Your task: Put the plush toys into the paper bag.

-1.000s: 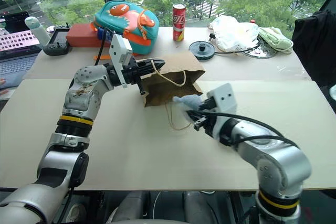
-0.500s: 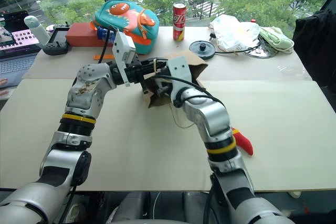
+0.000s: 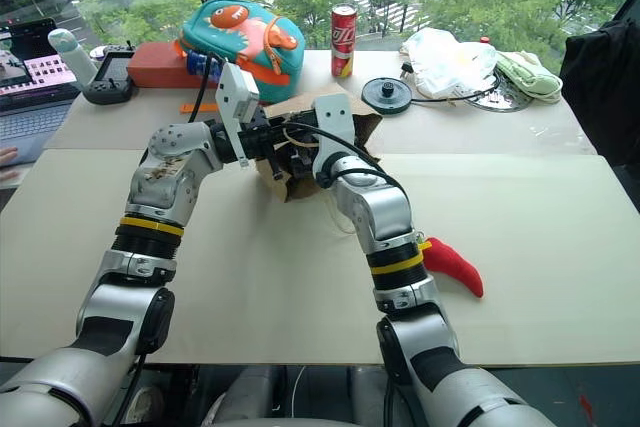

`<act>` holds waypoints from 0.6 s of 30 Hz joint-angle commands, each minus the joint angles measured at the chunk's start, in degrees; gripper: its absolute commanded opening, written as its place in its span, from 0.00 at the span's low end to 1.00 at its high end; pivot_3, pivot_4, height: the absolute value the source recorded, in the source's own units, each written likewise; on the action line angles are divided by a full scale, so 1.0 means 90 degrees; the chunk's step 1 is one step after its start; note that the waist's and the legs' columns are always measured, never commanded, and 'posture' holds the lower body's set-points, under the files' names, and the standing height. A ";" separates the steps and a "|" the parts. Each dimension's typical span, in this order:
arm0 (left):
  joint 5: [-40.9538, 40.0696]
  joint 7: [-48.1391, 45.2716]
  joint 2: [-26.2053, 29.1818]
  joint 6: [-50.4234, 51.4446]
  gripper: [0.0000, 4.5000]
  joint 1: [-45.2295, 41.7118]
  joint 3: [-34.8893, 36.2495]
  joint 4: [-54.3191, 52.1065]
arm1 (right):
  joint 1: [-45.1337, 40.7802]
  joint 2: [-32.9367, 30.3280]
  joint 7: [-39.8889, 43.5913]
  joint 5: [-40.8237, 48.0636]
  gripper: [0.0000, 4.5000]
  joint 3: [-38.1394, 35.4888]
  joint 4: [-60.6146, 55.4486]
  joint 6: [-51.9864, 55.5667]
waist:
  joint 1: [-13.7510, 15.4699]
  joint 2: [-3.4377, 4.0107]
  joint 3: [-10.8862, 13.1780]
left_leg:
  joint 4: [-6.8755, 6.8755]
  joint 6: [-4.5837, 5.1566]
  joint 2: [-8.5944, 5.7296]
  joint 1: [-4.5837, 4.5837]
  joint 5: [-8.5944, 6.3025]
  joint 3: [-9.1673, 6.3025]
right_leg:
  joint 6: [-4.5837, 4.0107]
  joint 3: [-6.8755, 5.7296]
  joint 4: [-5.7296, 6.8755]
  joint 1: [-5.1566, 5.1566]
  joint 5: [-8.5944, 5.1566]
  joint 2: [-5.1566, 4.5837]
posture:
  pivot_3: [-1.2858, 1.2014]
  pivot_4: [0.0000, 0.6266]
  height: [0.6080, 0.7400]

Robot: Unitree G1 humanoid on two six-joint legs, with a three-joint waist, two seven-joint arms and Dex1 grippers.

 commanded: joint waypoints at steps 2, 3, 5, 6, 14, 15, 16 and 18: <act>-0.0081 -0.0010 0.0007 -0.0120 0.00 -0.0159 0.0066 -0.0157 | 0.0265 -0.0327 0.0213 0.0224 0.99 -0.0115 -0.1253 0.0731 | -0.0002 0.0000 0.0000 | 0.0000 0.0000 -0.0002 -0.0001 0.0000 0.0000 | 0.0000 0.0001 -0.0004 0.0000 0.0000 -0.0001 | 0.52 0.24 0.99; -0.0086 0.0003 0.0003 -0.0116 0.00 -0.0157 0.0075 -0.0153 | 0.0377 -0.0483 0.0278 0.0318 0.99 -0.0191 -0.1644 0.1026 | -0.0004 0.0000 0.0000 | 0.0001 0.0000 -0.0001 -0.0001 0.0000 0.0000 | 0.0000 0.0001 -0.0002 0.0000 0.0000 0.0000 | 0.52 0.24 0.99; -0.0094 0.0023 -0.0004 -0.0103 0.00 -0.0147 0.0091 -0.0156 | 0.0538 -0.0733 0.0352 0.0467 0.99 -0.0323 -0.2225 0.1502 | 0.0000 0.0000 0.0000 | 0.0000 0.0000 0.0000 -0.0001 0.0000 -0.0001 | 0.0000 0.0000 0.0000 0.0000 0.0000 0.0001 | 0.52 0.24 0.99; -0.0094 0.0027 -0.0006 -0.0104 0.00 -0.0138 0.0093 -0.0158 | 0.0653 -0.0887 0.0418 0.0577 0.99 -0.0420 -0.2558 0.1784 | 0.0001 0.0000 0.0000 | 0.0000 0.0000 0.0000 -0.0002 0.0000 -0.0002 | 0.0000 -0.0001 -0.0003 0.0000 0.0000 0.0002 | 0.52 0.24 0.99; -0.0124 0.0022 0.0003 -0.0099 0.00 -0.0028 0.0107 -0.0238 | 0.1786 -0.2453 0.1280 0.1411 0.99 -0.1337 -0.4514 0.3303 | 0.0013 -0.0001 0.0001 | 0.0002 0.0000 -0.0004 -0.0004 0.0000 -0.0002 | 0.0002 0.0000 -0.0015 0.0005 -0.0002 0.0000 | 0.52 0.24 0.99; -0.0131 0.0008 0.0015 -0.0101 0.00 -0.0004 0.0109 -0.0258 | 0.2050 -0.2840 0.1524 0.1549 0.99 -0.1566 -0.4744 0.3425 | 0.0014 -0.0001 0.0000 | 0.0004 0.0001 -0.0003 -0.0003 0.0000 -0.0001 | 0.0003 0.0001 -0.0020 0.0005 -0.0002 0.0001 | 0.52 0.24 0.99; -0.0138 -0.0007 0.0024 -0.0103 0.00 0.0019 0.0112 -0.0277 | 0.2337 -0.3262 0.1794 0.1669 0.99 -0.1751 -0.4950 0.3470 | 0.0025 -0.0001 0.0000 | 0.0003 0.0000 -0.0004 -0.0004 0.0000 -0.0001 | 0.0003 0.0002 -0.0051 0.0005 -0.0002 0.0000 | 0.52 0.24 0.99; -0.0149 -0.0045 0.0040 -0.0108 0.00 0.0055 0.0112 -0.0306 | 0.2767 -0.3821 0.2176 0.1868 0.99 -0.2069 -0.5181 0.3476 | 0.0036 -0.0001 0.0001 | 0.0002 0.0001 -0.0004 -0.0005 0.0000 -0.0001 | 0.0004 0.0002 -0.0060 0.0010 -0.0003 0.0000 | 0.52 0.24 0.99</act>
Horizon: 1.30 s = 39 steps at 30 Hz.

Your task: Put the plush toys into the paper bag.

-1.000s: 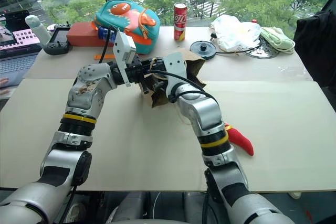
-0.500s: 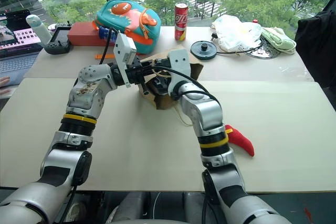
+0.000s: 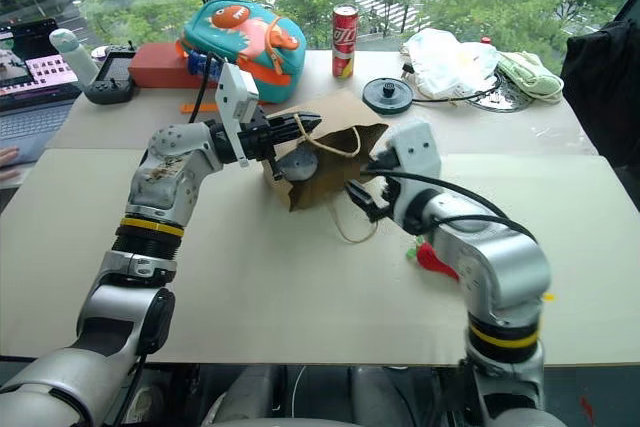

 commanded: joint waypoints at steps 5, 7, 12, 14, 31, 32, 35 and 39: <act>-0.0160 -0.0117 0.0062 -0.0070 0.00 0.0080 0.0083 -0.0337 | 0.1640 -0.2155 0.1447 0.0516 0.99 -0.1106 -0.0675 0.0013 | -0.0021 -0.0001 0.0001 | 0.0003 0.0000 0.0001 0.0004 0.0000 0.0004 | 0.0002 0.0004 0.0000 0.0004 -0.0001 0.0002 | 0.52 0.24 0.99; -0.0159 -0.0120 0.0054 -0.0062 0.00 0.0084 0.0084 -0.0352 | 0.2062 -0.2461 0.1449 0.0358 0.99 -0.0876 -0.0499 -0.0119 | -0.0023 -0.0002 0.0001 | 0.0004 0.0000 0.0001 0.0009 0.0000 0.0007 | 0.0002 0.0008 0.0003 0.0007 -0.0001 0.0002 | 0.52 0.24 0.99; -0.0163 -0.0097 0.0042 -0.0035 0.00 0.0092 0.0090 -0.0402 | 0.2368 -0.2500 0.1022 -0.0169 0.99 -0.0199 0.0064 -0.0589 | -0.0030 -0.0003 0.0001 | 0.0008 0.0000 0.0003 0.0021 0.0000 0.0014 | 0.0024 0.0015 0.0003 0.0014 -0.0014 0.0006 | 0.52 0.24 0.99; -0.0167 -0.0091 0.0051 -0.0013 0.00 0.0101 0.0093 -0.0436 | 0.2369 -0.2438 0.0838 -0.0365 0.99 -0.0062 0.0269 -0.0723 | -0.0019 -0.0002 0.0001 | 0.0010 0.0000 0.0003 0.0022 0.0000 0.0015 | 0.0024 0.0016 0.0003 0.0015 -0.0014 0.0006 | 0.52 0.24 0.99; -0.0129 -0.0073 0.0071 -0.0035 0.00 0.0045 0.0094 -0.0369 | 0.2565 -0.2028 0.0823 -0.0358 0.11 -0.0002 0.0184 -0.1025 | 0.0011 -0.0003 0.0001 | 0.0011 0.0000 0.0001 0.0012 0.0000 0.0014 | 0.0009 0.0015 0.0000 0.0013 -0.0005 0.0004 | 0.52 0.24 0.99; -0.0129 -0.0072 0.0068 -0.0033 0.00 0.0041 0.0093 -0.0363 | 0.2492 -0.1898 0.0796 -0.0276 0.11 -0.0113 0.0116 -0.0998 | 0.0010 -0.0002 0.0001 | 0.0011 0.0000 0.0001 0.0012 0.0000 0.0013 | 0.0009 0.0015 0.0000 0.0013 -0.0005 0.0004 | 0.52 0.24 0.99; -0.0118 -0.0066 0.0057 -0.0041 0.00 0.0023 0.0085 -0.0335 | 0.2169 -0.1400 0.0733 0.0102 0.11 -0.0557 -0.0111 -0.0832 | -0.0010 -0.0002 0.0001 | 0.0011 0.0000 0.0002 0.0013 0.0000 0.0012 | 0.0010 0.0014 0.0001 0.0013 -0.0005 0.0006 | 0.52 0.24 0.99; -0.0151 -0.0061 0.0024 0.0019 0.00 -0.0042 0.0101 -0.0288 | 0.1006 0.0247 0.0145 0.0953 0.11 -0.1207 -0.0584 0.0156 | -0.0029 -0.0003 0.0001 | 0.0012 0.0000 0.0003 0.0016 0.0000 0.0010 | 0.0008 0.0016 0.0007 0.0012 -0.0004 0.0008 | 0.52 0.24 0.99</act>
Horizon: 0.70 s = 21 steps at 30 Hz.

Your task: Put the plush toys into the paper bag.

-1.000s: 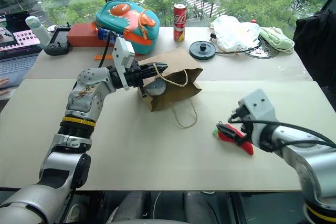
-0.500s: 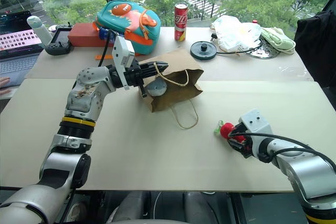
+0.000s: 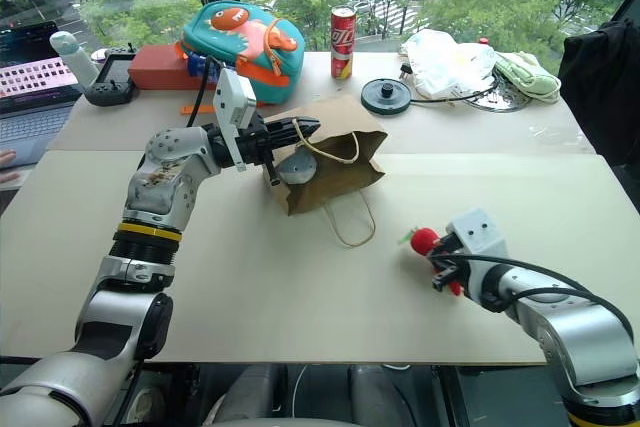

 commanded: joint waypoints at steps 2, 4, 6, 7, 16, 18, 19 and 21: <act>-0.0137 0.0019 -0.0013 0.0001 0.00 -0.0223 0.0083 -0.0065 | -0.1358 0.1755 -0.1043 0.0454 0.11 -0.0528 -0.0428 0.1078 | -0.0011 0.0000 0.0000 | 0.0000 0.0000 0.0008 0.0005 0.0000 -0.0005 | -0.0002 -0.0003 0.0001 0.0003 0.0001 0.0008 | 0.52 0.24 0.99; -0.0131 0.0012 -0.0028 0.0003 0.00 -0.0252 0.0073 -0.0047 | -0.1806 0.2490 -0.1545 0.0240 0.11 -0.0445 -0.0218 0.1229 | 0.0001 0.0001 -0.0001 | -0.0001 0.0000 0.0009 0.0006 0.0000 -0.0008 | -0.0004 -0.0006 0.0005 0.0002 0.0002 0.0008 | 0.52 0.24 0.99; -0.0131 0.0010 -0.0039 0.0013 0.00 -0.0276 0.0072 -0.0035 | -0.2065 0.2971 -0.1878 0.0076 0.11 -0.0252 -0.0051 0.1294 | 0.0021 0.0003 -0.0002 | -0.0003 0.0000 0.0007 -0.0001 0.0000 -0.0009 | -0.0005 -0.0007 0.0005 -0.0004 0.0003 0.0006 | 0.52 0.24 0.99; -0.0132 0.0006 -0.0041 0.0016 0.00 -0.0287 0.0071 -0.0029 | -0.2165 0.3184 -0.2042 -0.0023 0.11 -0.0123 0.0100 0.1240 | 0.0026 0.0003 -0.0002 | -0.0004 0.0000 0.0004 -0.0005 0.0000 -0.0011 | -0.0006 -0.0008 0.0004 -0.0005 0.0003 0.0004 | 0.52 0.24 0.99; -0.0127 -0.0023 -0.0034 -0.0001 0.00 -0.0350 0.0075 0.0000 | -0.2629 0.4113 -0.2733 -0.0875 0.11 0.0643 0.1895 -0.0193 | 0.0013 0.0006 -0.0004 | -0.0007 -0.0001 -0.0002 -0.0012 0.0000 -0.0010 | -0.0009 -0.0011 0.0005 -0.0015 0.0005 -0.0006 | 0.52 0.24 0.99; -0.0128 -0.0034 -0.0029 -0.0004 0.00 -0.0360 0.0077 0.0013 | -0.2854 0.4196 -0.2777 -0.0978 0.11 0.0628 0.2382 -0.0570 | -0.0003 0.0006 -0.0004 | -0.0007 -0.0001 -0.0001 -0.0011 0.0000 -0.0010 | -0.0009 -0.0012 0.0006 -0.0015 0.0005 -0.0005 | 0.52 0.24 0.99; -0.0129 -0.0037 -0.0028 -0.0006 0.00 -0.0364 0.0078 0.0020 | -0.2920 0.4210 -0.2783 -0.1004 0.11 0.0627 0.2531 -0.0691 | -0.0008 0.0006 -0.0004 | -0.0007 -0.0001 -0.0001 -0.0010 0.0000 -0.0009 | -0.0009 -0.0012 0.0006 -0.0015 0.0005 -0.0005 | 0.52 0.24 0.99; -0.0114 -0.0050 -0.0026 -0.0024 0.00 -0.0365 0.0064 0.0027 | -0.3290 0.4273 -0.2867 -0.1144 0.11 0.0589 0.3205 -0.1113 | -0.0020 0.0006 -0.0004 | -0.0007 -0.0001 0.0000 -0.0008 0.0001 -0.0009 | -0.0009 -0.0012 0.0008 -0.0015 0.0005 -0.0004 | 0.52 0.24 0.99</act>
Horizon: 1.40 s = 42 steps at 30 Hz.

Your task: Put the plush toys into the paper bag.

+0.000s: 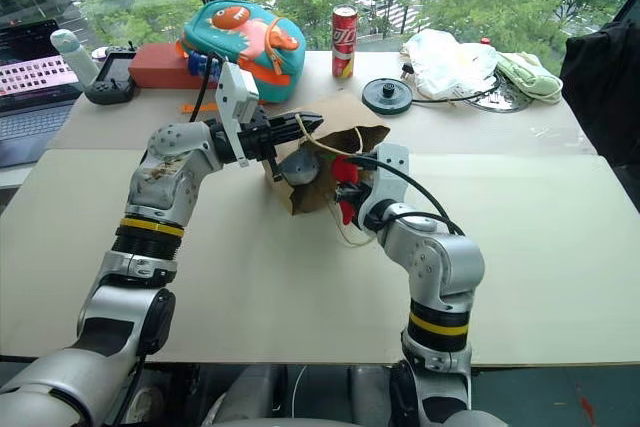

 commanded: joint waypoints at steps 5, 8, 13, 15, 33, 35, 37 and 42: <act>-0.0099 -0.0045 -0.0010 -0.0049 0.00 -0.0177 0.0032 -0.0074 | -0.1550 0.0432 -0.0607 -0.0269 0.11 -0.0567 0.2508 -0.1886 | -0.0031 0.0001 0.0000 | -0.0007 -0.0001 0.0004 0.0009 0.0001 0.0002 | -0.0003 0.0000 0.0009 -0.0004 0.0002 0.0002 | 0.52 0.24 0.99; -0.0091 -0.0054 -0.0022 -0.0051 0.00 -0.0193 0.0023 -0.0064 | -0.2000 0.0603 -0.0824 -0.0130 0.11 -0.0839 0.3254 -0.2427 | -0.0012 0.0001 0.0000 | -0.0010 -0.0001 0.0002 0.0010 0.0001 0.0001 | -0.0004 -0.0001 0.0047 -0.0003 0.0002 0.0000 | 0.52 0.24 0.99; -0.0081 -0.0057 -0.0014 -0.0058 0.00 -0.0205 0.0019 -0.0068 | -0.2202 0.0683 -0.1063 -0.0064 0.23 -0.0939 0.3919 -0.3058 | -0.0023 0.0001 0.0000 | -0.0019 -0.0001 -0.0003 0.0006 0.0001 0.0004 | -0.0004 -0.0001 0.0044 -0.0007 0.0002 -0.0008 | 0.52 0.24 0.99; -0.0081 -0.0062 0.0000 -0.0058 0.00 -0.0199 0.0023 -0.0073 | -0.2210 0.0710 -0.1058 -0.0003 0.37 -0.0917 0.4018 -0.3188 | -0.0025 0.0001 0.0000 | -0.0022 -0.0001 -0.0002 0.0007 0.0001 0.0003 | -0.0004 0.0000 0.0045 -0.0008 0.0002 -0.0007 | 0.52 0.24 0.99; -0.0074 -0.0021 0.0027 -0.0074 0.00 -0.0126 0.0033 -0.0137 | -0.1108 0.0096 -0.0685 0.0800 0.99 -0.0313 0.1475 -0.1381 | -0.0081 0.0005 0.0002 | -0.0023 -0.0001 -0.0001 0.0003 0.0001 -0.0009 | -0.0004 -0.0009 0.0046 -0.0006 0.0002 -0.0005 | 0.52 0.24 0.99; -0.0082 -0.0011 0.0025 -0.0073 0.00 -0.0109 0.0038 -0.0146 | -0.0786 -0.0098 -0.0574 0.1013 0.99 -0.0370 0.0913 -0.0999 | -0.0068 0.0005 0.0002 | -0.0023 -0.0001 -0.0004 -0.0001 0.0001 -0.0013 | -0.0003 -0.0009 0.0045 -0.0007 0.0002 -0.0006 | 0.52 0.24 0.99; -0.0084 0.0002 0.0021 -0.0081 0.00 -0.0083 0.0040 -0.0154 | -0.0441 -0.0398 -0.0380 0.1172 0.99 -0.0389 0.0457 -0.0669 | -0.0046 0.0005 0.0002 | -0.0021 -0.0001 -0.0006 -0.0007 0.0001 -0.0012 | -0.0004 -0.0007 0.0040 -0.0009 0.0002 -0.0008 | 0.52 0.24 0.99; -0.0098 0.0026 0.0010 -0.0062 0.00 -0.0028 0.0039 -0.0205 | 0.0260 -0.1078 0.0016 0.1420 0.99 -0.0489 -0.0278 -0.0172 | -0.0021 0.0005 0.0002 | -0.0016 -0.0001 -0.0005 -0.0004 0.0001 -0.0008 | -0.0002 -0.0005 0.0037 -0.0007 0.0001 -0.0004 | 0.52 0.24 0.99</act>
